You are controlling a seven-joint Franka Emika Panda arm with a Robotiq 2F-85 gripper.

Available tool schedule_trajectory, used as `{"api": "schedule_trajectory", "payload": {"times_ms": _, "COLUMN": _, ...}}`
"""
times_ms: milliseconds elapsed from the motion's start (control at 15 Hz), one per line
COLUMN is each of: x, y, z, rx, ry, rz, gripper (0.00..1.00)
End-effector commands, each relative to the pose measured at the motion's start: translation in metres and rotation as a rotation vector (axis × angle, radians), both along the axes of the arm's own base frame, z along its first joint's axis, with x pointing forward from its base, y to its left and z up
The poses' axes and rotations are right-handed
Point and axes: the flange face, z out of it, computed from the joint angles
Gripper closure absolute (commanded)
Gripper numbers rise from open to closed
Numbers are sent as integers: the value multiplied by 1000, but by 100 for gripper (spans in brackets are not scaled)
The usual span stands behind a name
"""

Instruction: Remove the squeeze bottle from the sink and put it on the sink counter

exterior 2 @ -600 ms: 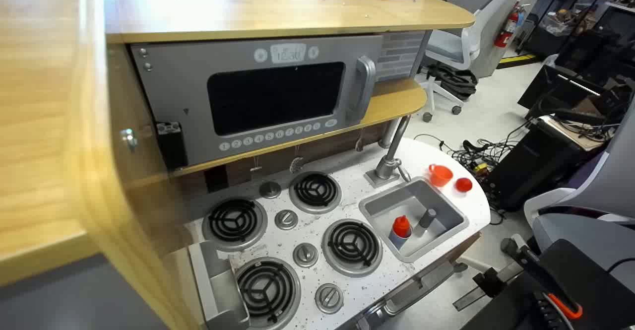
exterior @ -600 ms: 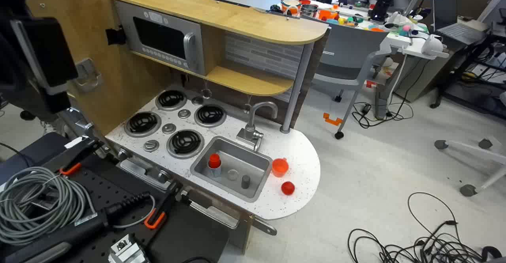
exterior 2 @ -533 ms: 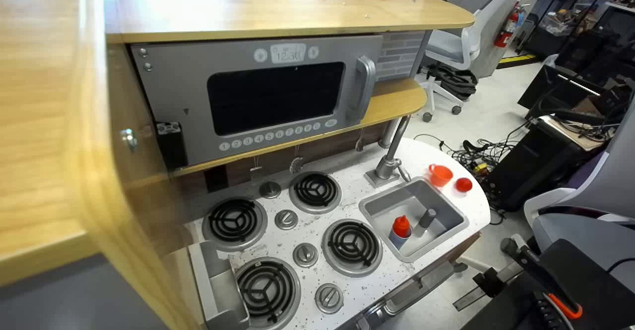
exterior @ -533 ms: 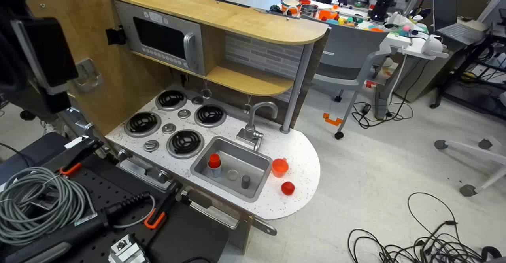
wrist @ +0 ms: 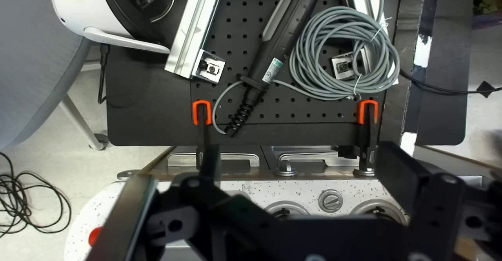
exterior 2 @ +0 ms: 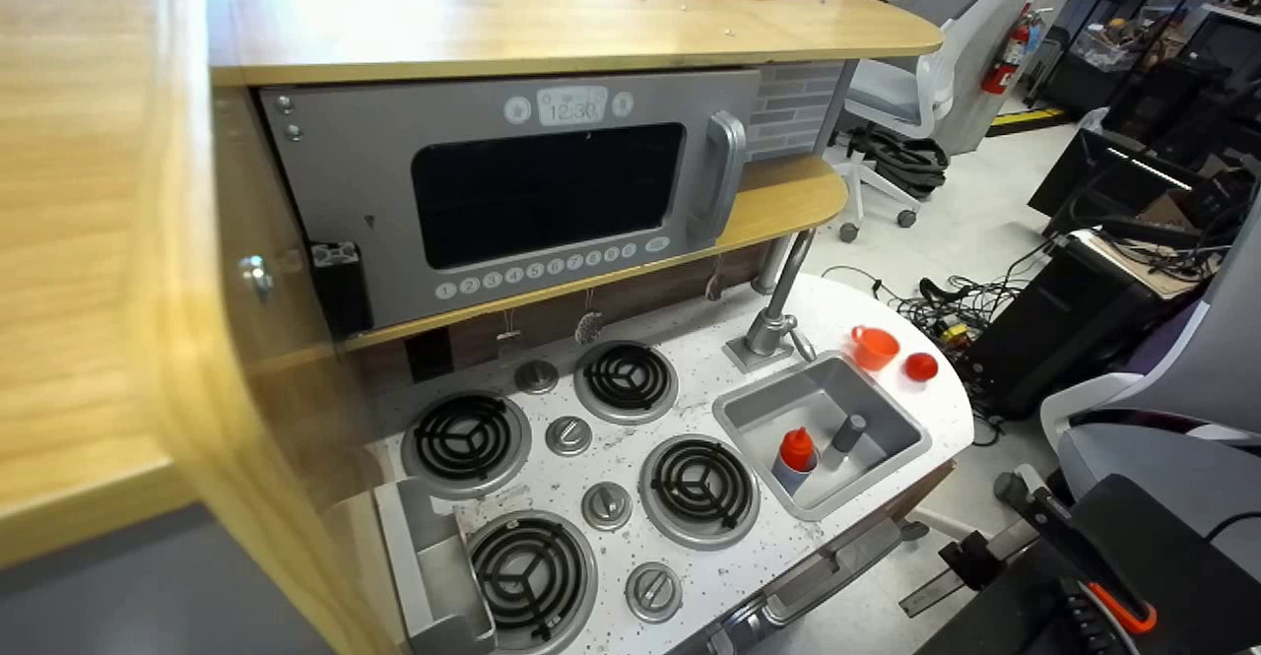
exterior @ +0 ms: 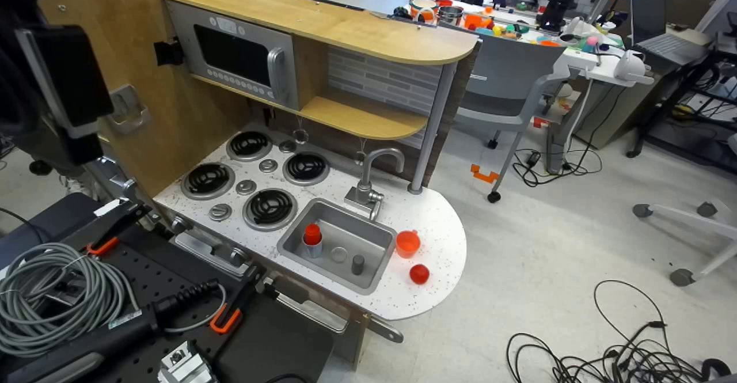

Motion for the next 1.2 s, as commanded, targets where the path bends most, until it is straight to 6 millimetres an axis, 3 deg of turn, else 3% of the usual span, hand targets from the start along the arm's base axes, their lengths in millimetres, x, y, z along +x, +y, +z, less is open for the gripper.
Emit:
{"api": "schedule_trajectory", "payload": {"times_ms": 0, "x": 0, "y": 0, "z": 0, "rx": 0, "ry": 0, "rz": 0, "gripper": 0}}
{"api": "schedule_trajectory", "payload": {"times_ms": 333, "x": 0, "y": 0, "z": 0, "rx": 0, "ry": 0, "rz": 0, "gripper": 0}}
{"api": "schedule_trajectory", "payload": {"times_ms": 600, "x": 18, "y": -3, "z": -26, "rx": -16, "ry": 12, "rz": -9, "gripper": 0}}
{"api": "schedule_trajectory", "payload": {"times_ms": 1133, "x": 83, "y": -33, "z": -132, "rx": -44, "ry": -54, "rz": -19, "gripper": 0}}
